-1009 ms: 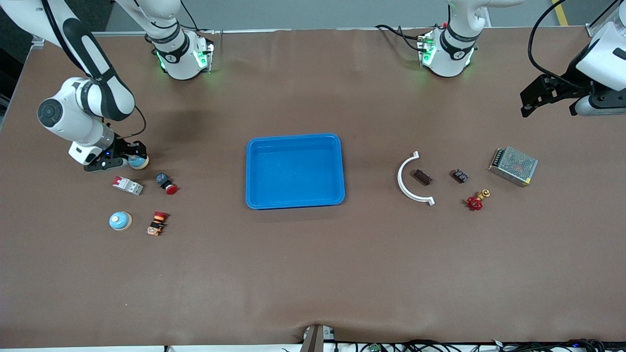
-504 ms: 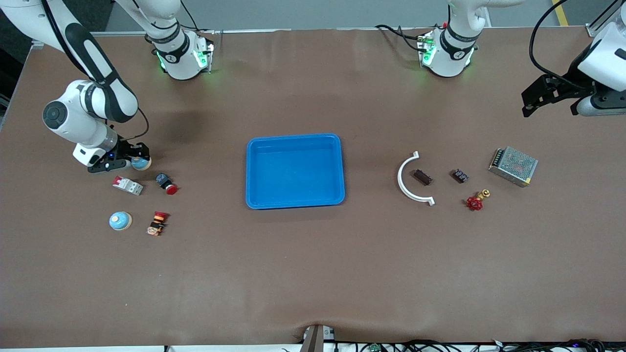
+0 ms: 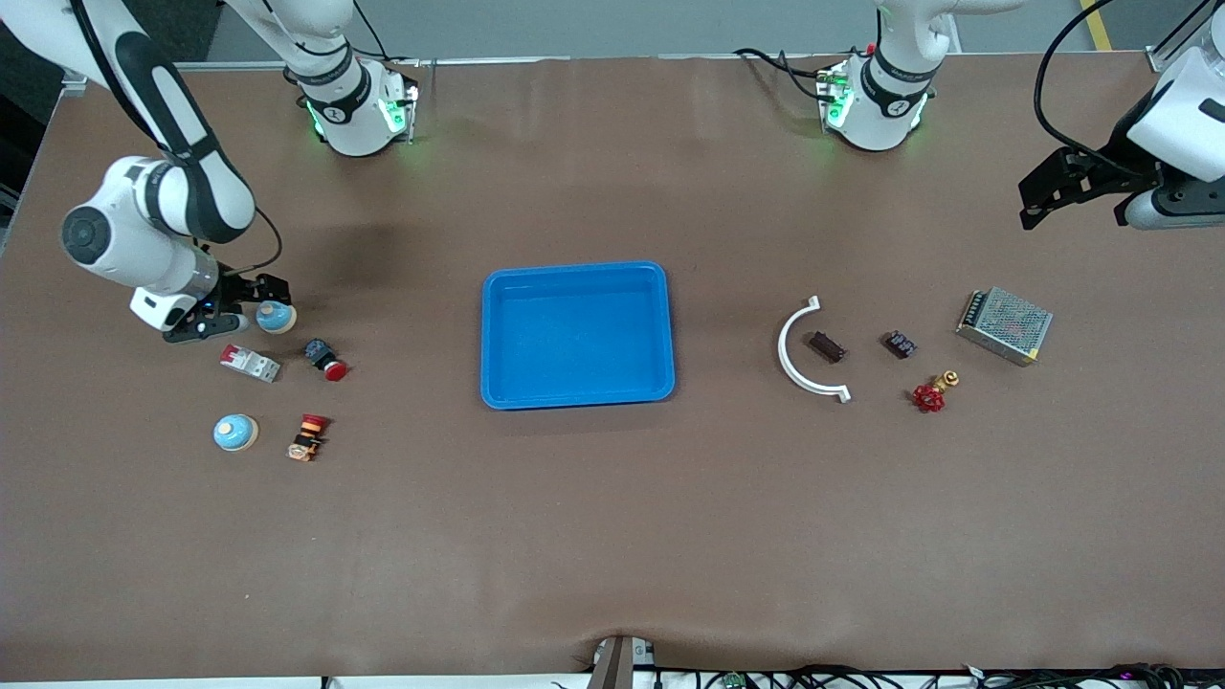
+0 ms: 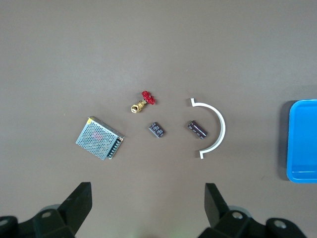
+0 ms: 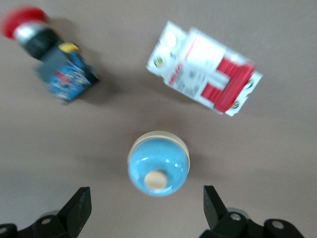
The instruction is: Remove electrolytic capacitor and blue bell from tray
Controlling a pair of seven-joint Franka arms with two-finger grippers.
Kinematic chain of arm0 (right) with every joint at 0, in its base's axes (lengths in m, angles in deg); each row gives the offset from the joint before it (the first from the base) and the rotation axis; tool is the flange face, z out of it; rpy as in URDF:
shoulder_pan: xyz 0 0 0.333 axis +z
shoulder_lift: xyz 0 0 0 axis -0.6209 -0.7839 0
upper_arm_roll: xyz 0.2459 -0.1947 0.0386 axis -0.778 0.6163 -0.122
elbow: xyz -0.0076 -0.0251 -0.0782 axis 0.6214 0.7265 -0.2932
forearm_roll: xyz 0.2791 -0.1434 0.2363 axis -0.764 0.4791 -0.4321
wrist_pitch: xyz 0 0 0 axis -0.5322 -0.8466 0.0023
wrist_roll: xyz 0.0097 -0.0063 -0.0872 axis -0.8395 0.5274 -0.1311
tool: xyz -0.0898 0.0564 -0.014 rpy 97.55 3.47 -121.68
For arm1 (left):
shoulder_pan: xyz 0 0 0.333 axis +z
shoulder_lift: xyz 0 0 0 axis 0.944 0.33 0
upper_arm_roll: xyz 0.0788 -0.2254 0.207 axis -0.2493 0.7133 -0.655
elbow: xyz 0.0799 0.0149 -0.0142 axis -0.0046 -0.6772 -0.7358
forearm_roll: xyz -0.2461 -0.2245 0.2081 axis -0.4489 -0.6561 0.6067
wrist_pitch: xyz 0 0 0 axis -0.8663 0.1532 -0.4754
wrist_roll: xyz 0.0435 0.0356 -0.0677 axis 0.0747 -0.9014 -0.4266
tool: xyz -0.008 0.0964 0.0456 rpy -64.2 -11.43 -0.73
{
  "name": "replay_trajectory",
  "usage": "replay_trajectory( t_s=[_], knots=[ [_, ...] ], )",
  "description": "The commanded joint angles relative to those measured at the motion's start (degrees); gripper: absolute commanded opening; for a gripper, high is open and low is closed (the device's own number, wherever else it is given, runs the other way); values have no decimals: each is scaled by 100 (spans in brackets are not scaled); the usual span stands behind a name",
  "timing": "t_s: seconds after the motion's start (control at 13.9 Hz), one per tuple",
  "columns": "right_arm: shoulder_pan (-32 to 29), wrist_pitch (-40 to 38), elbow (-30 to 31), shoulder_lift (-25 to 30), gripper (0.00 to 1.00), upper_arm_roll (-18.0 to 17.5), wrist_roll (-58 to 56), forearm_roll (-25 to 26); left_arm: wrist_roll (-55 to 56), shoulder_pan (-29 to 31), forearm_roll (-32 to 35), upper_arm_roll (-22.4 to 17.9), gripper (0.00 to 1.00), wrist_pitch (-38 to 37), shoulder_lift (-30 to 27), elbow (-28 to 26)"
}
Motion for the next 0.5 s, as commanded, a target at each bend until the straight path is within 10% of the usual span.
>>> replay_trajectory(
  t_s=[0.0,0.43],
  knots=[
    [383,-1545,-1059,316,100,-92,530,-108,-161,43,-85,2,100,-65,-23,6],
    [770,-2763,-2583,193,100,-84,1119,-100,-152,34,-85,2,100,-65,-5,-3]
  ],
)
